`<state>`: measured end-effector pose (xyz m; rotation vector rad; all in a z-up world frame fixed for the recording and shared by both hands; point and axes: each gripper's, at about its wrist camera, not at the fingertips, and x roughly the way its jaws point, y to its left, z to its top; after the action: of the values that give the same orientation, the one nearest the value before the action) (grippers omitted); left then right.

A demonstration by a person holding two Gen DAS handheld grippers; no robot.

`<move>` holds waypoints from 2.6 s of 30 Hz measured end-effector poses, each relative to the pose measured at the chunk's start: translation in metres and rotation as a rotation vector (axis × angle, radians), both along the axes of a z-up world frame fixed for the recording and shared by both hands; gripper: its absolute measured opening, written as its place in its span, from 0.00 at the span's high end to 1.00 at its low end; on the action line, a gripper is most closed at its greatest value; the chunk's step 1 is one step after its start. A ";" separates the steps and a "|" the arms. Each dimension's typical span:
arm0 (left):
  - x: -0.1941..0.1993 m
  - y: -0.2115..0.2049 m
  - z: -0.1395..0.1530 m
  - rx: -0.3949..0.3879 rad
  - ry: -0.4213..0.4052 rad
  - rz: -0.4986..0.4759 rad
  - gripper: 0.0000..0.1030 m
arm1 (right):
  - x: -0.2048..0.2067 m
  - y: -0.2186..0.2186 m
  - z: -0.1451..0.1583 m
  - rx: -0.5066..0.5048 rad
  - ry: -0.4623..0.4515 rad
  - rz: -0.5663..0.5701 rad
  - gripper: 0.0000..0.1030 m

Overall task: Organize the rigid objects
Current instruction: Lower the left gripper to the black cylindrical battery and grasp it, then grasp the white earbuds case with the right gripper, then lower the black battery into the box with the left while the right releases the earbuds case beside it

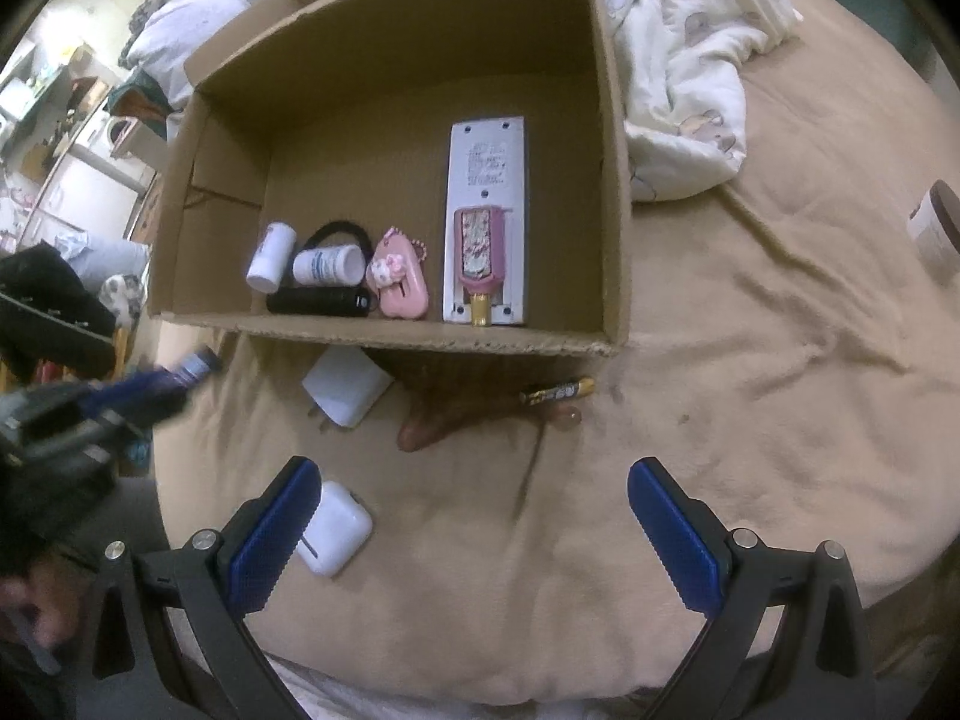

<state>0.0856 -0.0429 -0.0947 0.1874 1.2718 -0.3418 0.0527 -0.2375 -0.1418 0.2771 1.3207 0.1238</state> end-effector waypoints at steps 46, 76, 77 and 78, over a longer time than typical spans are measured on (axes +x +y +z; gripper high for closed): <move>-0.001 0.007 0.013 -0.071 -0.128 0.066 0.84 | -0.027 0.049 0.032 -0.024 -0.106 0.237 0.39; 0.086 -0.023 0.001 -0.049 -0.148 0.089 0.84 | 0.099 0.000 0.056 0.044 -0.236 0.101 0.39; 0.085 -0.024 -0.002 -0.047 -0.135 0.088 0.84 | 0.099 0.002 0.052 0.042 -0.224 0.109 0.39; 0.085 -0.025 -0.005 -0.046 -0.127 0.085 0.84 | 0.100 0.004 0.049 0.036 -0.212 0.115 0.39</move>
<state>0.1705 -0.0683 -0.0993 0.1133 1.1420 -0.2813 0.1522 -0.2333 -0.0932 0.2124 1.1241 0.2674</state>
